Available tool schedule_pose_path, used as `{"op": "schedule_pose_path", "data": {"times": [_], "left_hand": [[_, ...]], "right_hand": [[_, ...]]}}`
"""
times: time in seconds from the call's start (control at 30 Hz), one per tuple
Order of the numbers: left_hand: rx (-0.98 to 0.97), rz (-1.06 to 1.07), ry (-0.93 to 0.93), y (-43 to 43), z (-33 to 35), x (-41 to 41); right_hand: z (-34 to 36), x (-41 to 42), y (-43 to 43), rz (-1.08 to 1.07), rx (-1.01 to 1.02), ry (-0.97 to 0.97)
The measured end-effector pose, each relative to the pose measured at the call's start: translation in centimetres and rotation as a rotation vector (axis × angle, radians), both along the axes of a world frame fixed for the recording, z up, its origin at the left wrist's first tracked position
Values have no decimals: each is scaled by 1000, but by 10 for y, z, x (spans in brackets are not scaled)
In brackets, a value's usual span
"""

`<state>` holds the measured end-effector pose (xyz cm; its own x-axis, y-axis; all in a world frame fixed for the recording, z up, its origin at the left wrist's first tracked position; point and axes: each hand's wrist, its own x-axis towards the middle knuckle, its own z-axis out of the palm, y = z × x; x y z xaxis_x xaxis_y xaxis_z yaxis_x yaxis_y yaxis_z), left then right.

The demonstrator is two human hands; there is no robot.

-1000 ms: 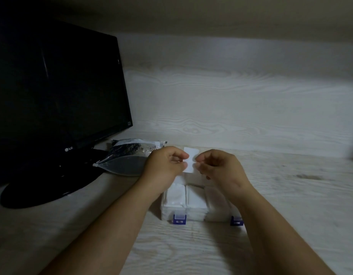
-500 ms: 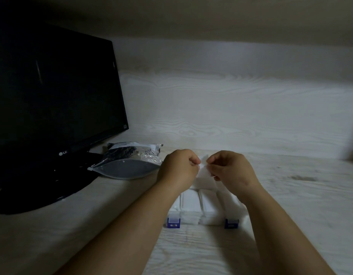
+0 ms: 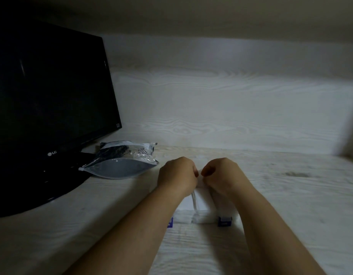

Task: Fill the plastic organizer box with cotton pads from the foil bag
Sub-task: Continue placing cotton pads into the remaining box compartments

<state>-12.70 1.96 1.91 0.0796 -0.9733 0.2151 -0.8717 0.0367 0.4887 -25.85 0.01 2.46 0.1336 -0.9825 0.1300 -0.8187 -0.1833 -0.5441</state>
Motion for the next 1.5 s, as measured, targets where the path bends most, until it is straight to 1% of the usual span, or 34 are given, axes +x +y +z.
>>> {"op": "schedule_pose_path", "data": {"times": [0.2,0.33,0.47,0.6,0.7,0.8,0.97,1.13,1.2,1.4,1.5], "left_hand": [[-52,-16,-67,-2,-4,3],[-57,-22,-162,0,-3,3],[-7,-63,-230,0,-3,4],[16,-105,-285,1,-2,7],[2,-109,-240,0,-1,10],[-22,-76,-157,4,2,13],[-110,-90,11,11,6,22],[-166,21,126,12,9,42],[-172,63,148,10,9,54],[-120,168,228,2,-2,79],[-9,155,165,-1,-9,87]], "right_hand": [[0,3,0,1,39,83],[2,6,2,19,-4,147],[3,7,2,20,74,199],[1,7,2,12,63,197],[1,7,4,11,41,186],[1,6,5,18,-1,169],[2,1,4,-16,-96,6],[4,-6,1,-94,-132,-113],[2,-9,-3,-105,-124,-97],[-7,-14,-14,-169,17,-98],[-5,-15,-15,-198,72,-97]]}}
